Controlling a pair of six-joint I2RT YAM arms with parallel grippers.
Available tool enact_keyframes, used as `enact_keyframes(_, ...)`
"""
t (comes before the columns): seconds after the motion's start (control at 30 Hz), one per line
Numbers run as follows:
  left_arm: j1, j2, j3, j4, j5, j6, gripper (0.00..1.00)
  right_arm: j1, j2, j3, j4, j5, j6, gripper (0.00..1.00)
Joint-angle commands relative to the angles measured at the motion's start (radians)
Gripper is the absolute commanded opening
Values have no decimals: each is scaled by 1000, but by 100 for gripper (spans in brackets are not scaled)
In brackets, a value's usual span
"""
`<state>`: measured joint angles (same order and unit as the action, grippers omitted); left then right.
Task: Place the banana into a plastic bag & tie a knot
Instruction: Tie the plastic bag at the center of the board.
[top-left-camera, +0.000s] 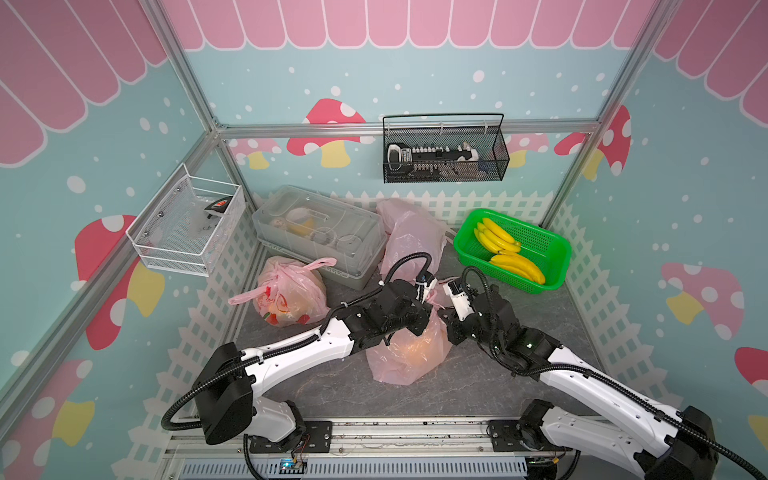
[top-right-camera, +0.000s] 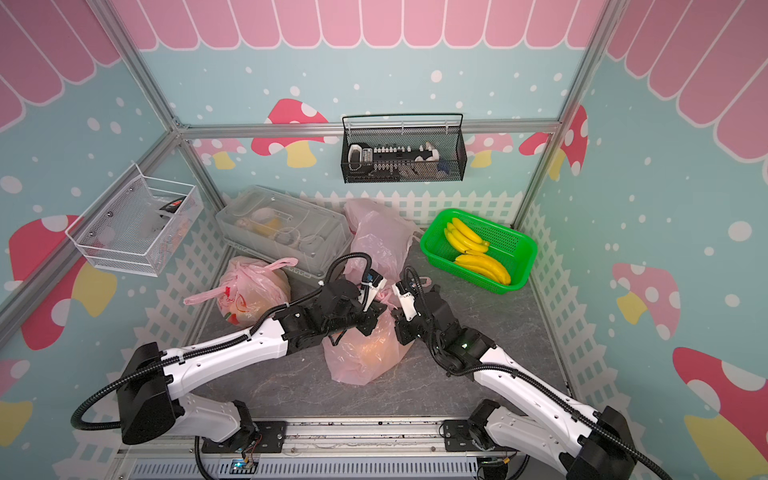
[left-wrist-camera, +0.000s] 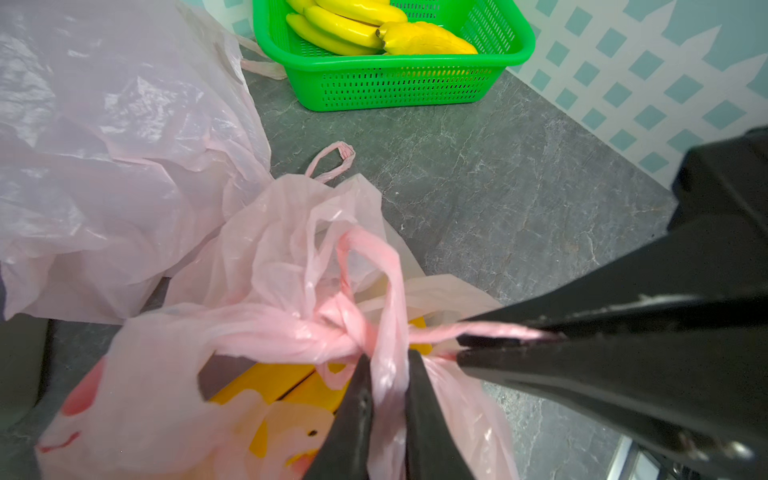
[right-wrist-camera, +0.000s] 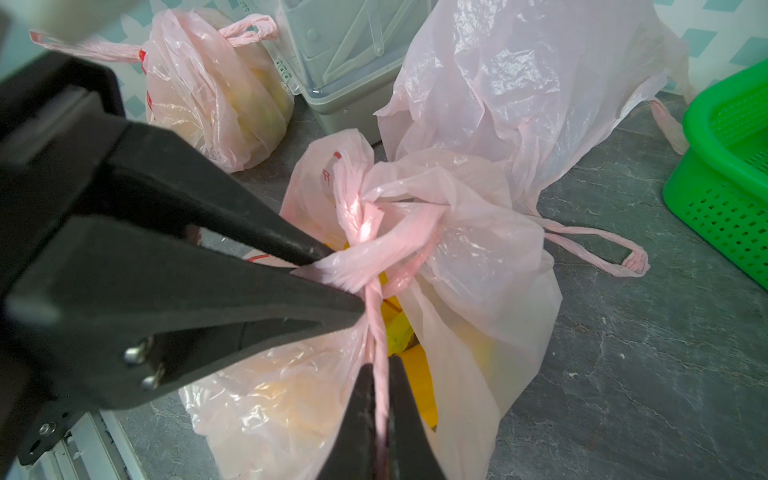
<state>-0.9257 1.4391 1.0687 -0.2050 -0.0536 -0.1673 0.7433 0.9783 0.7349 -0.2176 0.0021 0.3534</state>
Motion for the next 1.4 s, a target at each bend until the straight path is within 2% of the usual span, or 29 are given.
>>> enact_keyframes(0.0,-2,-32,-6,13,-38,15,11,-1,-38,27,-17,-9,2,16)
enact_keyframes(0.23,-2,-62,-38,41,-22,28,6,-10,-96,52,-56,-23,53,41)
enact_keyframes(0.33,-2,-70,-46,50,-7,30,5,-44,-97,83,-69,-39,141,51)
enact_keyframes(0.47,-5,-78,-64,71,12,30,5,-68,-87,109,-54,-28,291,58)
enact_keyframes(0.6,-15,-78,-79,89,16,31,5,-68,-41,114,-34,-2,420,59)
enact_keyframes(0.73,-22,-80,-92,103,17,28,5,-66,11,105,25,-38,502,58)
enact_keyframes(0.9,-30,-83,-106,119,21,29,4,-65,53,108,61,-49,514,57)
enact_keyframes(1.17,-38,-86,-118,135,20,31,4,-64,132,99,103,-93,546,50)
enact_keyframes(1.27,-39,-86,-118,139,25,35,4,-62,152,96,126,-108,556,44)
enact_keyframes(1.37,-40,-86,-117,138,29,37,4,-61,170,94,162,-130,569,31)
